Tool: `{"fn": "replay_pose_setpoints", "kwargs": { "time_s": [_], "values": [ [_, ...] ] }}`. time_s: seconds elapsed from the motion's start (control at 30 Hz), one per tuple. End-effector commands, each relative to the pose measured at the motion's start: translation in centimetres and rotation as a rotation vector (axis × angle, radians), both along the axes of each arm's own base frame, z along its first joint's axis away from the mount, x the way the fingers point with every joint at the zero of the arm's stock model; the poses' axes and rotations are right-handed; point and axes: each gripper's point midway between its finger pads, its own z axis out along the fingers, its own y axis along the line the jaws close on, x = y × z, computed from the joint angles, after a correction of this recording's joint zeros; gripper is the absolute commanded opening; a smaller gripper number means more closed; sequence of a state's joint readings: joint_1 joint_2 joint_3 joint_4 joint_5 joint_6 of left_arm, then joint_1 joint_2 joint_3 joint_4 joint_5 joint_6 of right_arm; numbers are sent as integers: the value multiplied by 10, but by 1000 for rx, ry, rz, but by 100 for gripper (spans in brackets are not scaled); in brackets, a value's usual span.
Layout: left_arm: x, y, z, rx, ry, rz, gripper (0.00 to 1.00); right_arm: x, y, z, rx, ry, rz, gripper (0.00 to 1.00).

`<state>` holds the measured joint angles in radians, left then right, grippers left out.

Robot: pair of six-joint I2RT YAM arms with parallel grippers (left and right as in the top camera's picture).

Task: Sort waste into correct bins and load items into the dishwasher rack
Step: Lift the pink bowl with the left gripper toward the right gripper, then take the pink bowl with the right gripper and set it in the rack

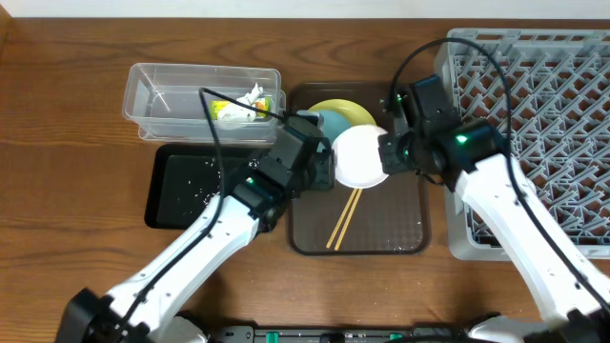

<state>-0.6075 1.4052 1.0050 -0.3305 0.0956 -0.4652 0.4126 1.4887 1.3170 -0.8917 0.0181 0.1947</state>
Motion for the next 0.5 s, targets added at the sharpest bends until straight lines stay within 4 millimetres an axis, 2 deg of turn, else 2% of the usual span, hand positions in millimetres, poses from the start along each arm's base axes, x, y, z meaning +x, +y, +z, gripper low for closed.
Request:
{"fn": "replay_pose_setpoints", "kwargs": {
  "time_s": [0.0, 0.1, 0.3, 0.47],
  "values": [
    [6, 35, 24, 30, -62, 59, 57, 23, -58, 37, -194, -199, -210, 1],
    [4, 65, 37, 29, -67, 128, 57, 36, -81, 54, -272, -297, -307, 1],
    [-7, 127, 48, 48, -35, 281, 57, 59, -123, 96, -404, -501, -499, 1],
    [-13, 166, 54, 53, -25, 393, 57, 77, -150, 132, -467, -657, -616, 1]
  ]
}}
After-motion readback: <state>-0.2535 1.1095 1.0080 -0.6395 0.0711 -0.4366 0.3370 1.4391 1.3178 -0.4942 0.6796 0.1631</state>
